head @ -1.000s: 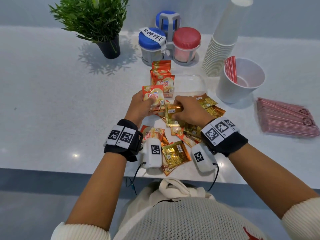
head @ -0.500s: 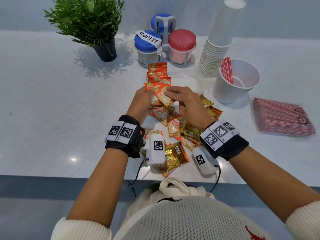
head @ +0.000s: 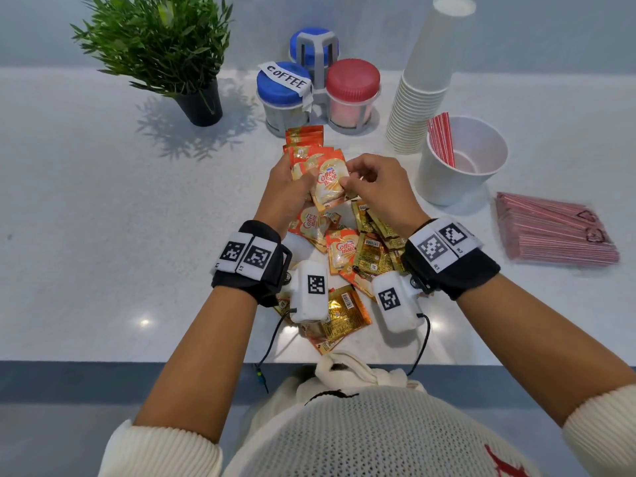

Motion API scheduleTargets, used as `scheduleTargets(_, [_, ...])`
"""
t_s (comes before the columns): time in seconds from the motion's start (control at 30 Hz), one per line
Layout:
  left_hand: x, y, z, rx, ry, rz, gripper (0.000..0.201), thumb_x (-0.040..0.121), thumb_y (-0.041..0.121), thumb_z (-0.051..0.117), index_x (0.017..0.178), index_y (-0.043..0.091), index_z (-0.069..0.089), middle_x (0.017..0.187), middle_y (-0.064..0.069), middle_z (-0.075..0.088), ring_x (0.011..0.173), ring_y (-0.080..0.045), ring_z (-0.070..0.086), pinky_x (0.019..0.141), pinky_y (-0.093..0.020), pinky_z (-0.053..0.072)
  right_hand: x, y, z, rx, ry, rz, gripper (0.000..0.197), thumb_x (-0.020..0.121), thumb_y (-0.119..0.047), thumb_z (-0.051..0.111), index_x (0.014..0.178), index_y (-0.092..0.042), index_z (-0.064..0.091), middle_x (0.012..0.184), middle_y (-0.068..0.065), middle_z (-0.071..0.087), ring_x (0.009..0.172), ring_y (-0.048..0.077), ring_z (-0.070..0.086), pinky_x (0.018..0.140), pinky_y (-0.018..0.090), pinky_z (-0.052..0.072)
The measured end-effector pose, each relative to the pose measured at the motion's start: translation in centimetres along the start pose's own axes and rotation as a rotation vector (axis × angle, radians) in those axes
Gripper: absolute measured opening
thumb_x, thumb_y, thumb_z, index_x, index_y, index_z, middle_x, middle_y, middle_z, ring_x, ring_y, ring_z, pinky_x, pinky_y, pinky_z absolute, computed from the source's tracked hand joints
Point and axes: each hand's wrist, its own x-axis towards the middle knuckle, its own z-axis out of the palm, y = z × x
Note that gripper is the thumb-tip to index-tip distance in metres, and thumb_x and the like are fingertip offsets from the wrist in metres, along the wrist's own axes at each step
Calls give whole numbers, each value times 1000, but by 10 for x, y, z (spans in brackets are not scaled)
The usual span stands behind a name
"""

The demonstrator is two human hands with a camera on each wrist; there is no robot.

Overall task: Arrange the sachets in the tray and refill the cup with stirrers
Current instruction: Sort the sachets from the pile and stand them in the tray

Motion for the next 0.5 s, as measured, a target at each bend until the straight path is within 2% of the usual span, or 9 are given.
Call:
scheduleTargets(0.07, [3,1,2,-5,7,-16,29,98,9,39,125,11,47,110,-5,62,91,-16,63,67,-25,56,4,-1,-2,42,-4,41,10,81,-9,67,90,-4,67,80,7,62,73,15,56,72,31,50])
scheduleTargets(0.17, [7,3,5,-3,7,-30,28,100,14,32,124,14,47,111,-4,60,93,-16,62,66,-25,55,11,1,-2,81,27,86,5,81,-8,67,81,-11,63,73,3,60,69,14,54,63,23,46])
scheduleTargets(0.23, [8,4,7,-14,2,-32,25,101,16,30,120,16,46,108,-1,60,92,-14,62,68,-25,55,14,3,-2,124,62,112,15,81,-7,67,73,-16,58,67,-1,55,62,11,51,57,22,42])
scheduleTargets(0.3, [11,4,9,-39,-4,-51,24,102,20,30,121,18,45,109,-2,60,92,-14,62,76,-30,56,15,4,-2,181,81,127,19,82,-5,66,71,-17,55,65,0,54,55,10,50,50,21,43])
scheduleTargets(0.4, [12,2,12,-17,-69,-48,40,100,31,37,135,11,36,125,-8,56,106,-20,61,84,-34,56,16,1,-1,229,70,126,6,83,-2,63,88,-5,61,63,0,54,48,5,51,45,18,46])
scheduleTargets(0.43, [15,0,14,9,-92,-41,45,99,32,40,138,12,33,131,-9,54,112,-22,59,87,-34,55,17,0,-1,228,71,115,13,84,-1,62,97,-1,63,62,0,54,47,6,52,47,18,47])
scheduleTargets(0.5, [18,-1,18,56,-87,-17,41,99,24,42,137,14,32,135,-11,51,118,-26,56,92,-37,52,20,0,1,233,63,98,26,84,-1,61,110,2,62,61,-1,54,50,10,52,50,18,48])
